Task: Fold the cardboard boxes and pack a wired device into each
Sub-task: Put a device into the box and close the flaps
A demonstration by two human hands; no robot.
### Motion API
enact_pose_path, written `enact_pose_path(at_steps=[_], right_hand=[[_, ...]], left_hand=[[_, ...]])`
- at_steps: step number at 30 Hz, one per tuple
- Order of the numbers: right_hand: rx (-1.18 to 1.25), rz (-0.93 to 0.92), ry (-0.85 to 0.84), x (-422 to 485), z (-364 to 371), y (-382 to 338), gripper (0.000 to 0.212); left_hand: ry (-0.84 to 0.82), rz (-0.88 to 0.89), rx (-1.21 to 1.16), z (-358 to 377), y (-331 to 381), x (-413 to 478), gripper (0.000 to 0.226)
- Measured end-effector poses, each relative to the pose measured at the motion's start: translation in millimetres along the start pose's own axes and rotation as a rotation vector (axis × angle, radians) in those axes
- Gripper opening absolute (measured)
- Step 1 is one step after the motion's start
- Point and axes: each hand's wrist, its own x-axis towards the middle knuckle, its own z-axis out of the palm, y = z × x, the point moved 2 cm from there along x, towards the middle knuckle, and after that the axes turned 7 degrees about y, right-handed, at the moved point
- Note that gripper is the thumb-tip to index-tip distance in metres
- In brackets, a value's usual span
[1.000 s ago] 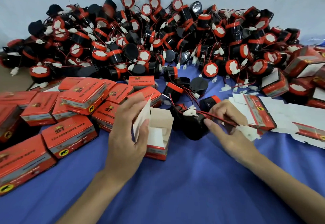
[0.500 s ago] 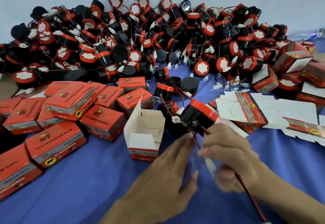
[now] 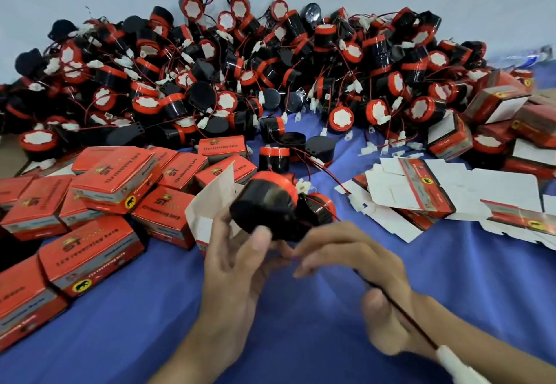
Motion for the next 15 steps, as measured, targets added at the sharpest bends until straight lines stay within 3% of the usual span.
enact_pose_path(at_steps=[3,5,7,11,13,15], right_hand=[[0.027,0.069,0.106,8,6,-2,0.054],[-0.014,0.037,0.036,5,2,-5,0.059],[-0.033,0.015,-0.089,2,-2,-10,0.061],[0.204,0.243,-0.261,16,9,-6,0.031],[0.449,0.365,0.041,15,12,-3,0.034],[0.393,0.431,0.348,10,8,-1,0.031]], left_hand=[[0.021,-0.02,-0.034,-4,0,4,0.081],[0.001,-0.05,-0.018,-4,4,2,0.101],[0.013,-0.07,-0.015,-4,5,0,0.105],[0.012,-0.095,-0.004,-4,2,-1,0.087],[-0.025,-0.109,-0.046,-6,3,-2,0.086],[-0.056,-0.129,-0.048,-9,4,-2,0.093]])
